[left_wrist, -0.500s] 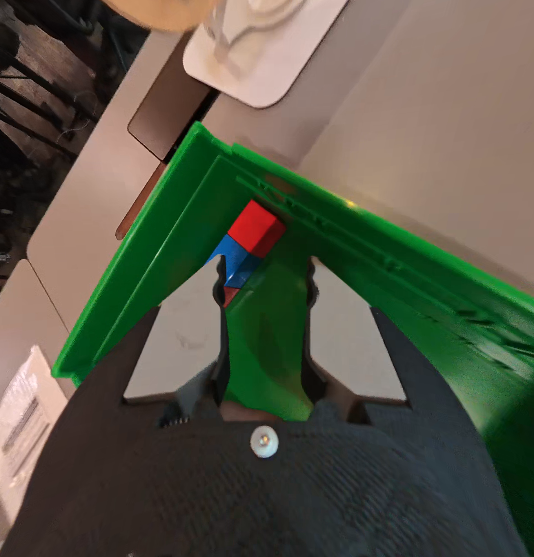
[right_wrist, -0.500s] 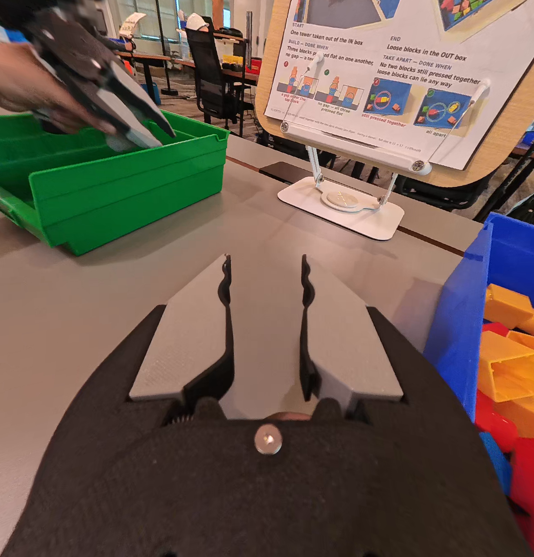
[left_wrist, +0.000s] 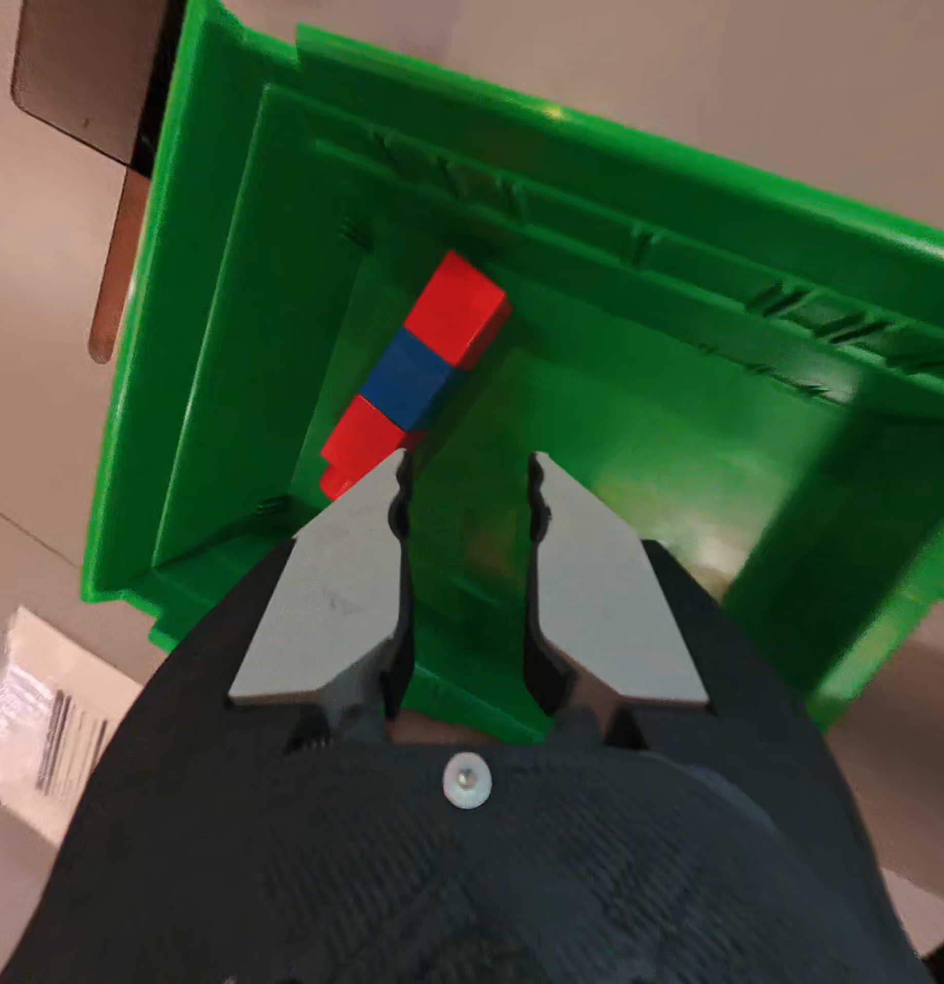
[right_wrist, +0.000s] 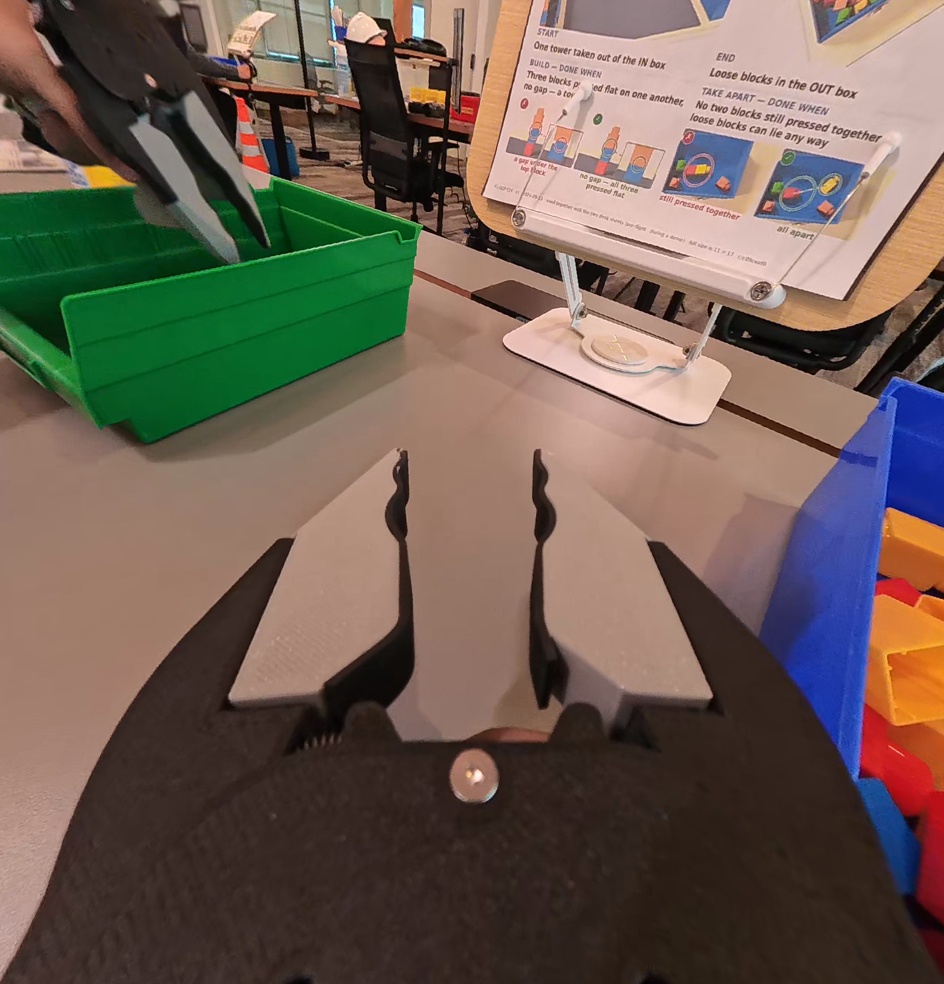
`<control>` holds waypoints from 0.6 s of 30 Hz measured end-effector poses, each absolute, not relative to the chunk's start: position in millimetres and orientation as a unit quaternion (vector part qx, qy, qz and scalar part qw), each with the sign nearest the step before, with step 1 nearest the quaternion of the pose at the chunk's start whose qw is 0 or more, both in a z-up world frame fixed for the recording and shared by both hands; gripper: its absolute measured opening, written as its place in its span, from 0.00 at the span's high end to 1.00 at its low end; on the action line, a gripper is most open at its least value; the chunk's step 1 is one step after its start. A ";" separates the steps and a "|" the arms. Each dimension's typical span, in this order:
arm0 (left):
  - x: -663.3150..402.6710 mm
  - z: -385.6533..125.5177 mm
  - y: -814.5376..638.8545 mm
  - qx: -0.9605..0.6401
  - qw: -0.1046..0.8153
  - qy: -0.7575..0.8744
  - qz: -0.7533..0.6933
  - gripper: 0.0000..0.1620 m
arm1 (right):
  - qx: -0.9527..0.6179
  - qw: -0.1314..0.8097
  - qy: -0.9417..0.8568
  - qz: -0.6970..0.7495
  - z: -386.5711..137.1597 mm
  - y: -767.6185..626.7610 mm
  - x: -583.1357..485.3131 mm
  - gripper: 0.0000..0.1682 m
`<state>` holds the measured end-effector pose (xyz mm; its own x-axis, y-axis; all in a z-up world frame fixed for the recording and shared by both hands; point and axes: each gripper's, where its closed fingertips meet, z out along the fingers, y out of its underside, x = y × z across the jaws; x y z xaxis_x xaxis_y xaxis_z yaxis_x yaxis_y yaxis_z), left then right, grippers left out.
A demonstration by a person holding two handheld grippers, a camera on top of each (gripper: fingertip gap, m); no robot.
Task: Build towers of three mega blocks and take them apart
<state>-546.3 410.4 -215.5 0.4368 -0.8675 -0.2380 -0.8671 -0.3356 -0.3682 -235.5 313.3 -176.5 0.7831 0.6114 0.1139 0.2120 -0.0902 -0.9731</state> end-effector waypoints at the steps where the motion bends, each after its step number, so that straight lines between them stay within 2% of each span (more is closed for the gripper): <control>1: -544.6 -212.4 407.3 -0.815 0.234 0.530 -0.009 0.73 | -0.721 0.610 -0.284 0.166 -176.7 313.3 -235.1 0.74; 3: -545.3 -209.2 413.6 -0.799 0.274 0.535 0.025 0.73 | -0.723 0.608 -0.279 0.174 -177.5 313.3 -234.4 0.74; 6: -543.5 -217.6 421.5 -0.762 0.299 0.566 0.096 0.66 | -0.725 0.604 -0.269 0.195 -178.3 311.4 -232.6 0.74; 18: -524.6 -255.6 452.6 -0.732 0.199 0.635 0.143 0.54 | -0.716 0.600 -0.220 0.281 -166.8 311.3 -220.2 0.75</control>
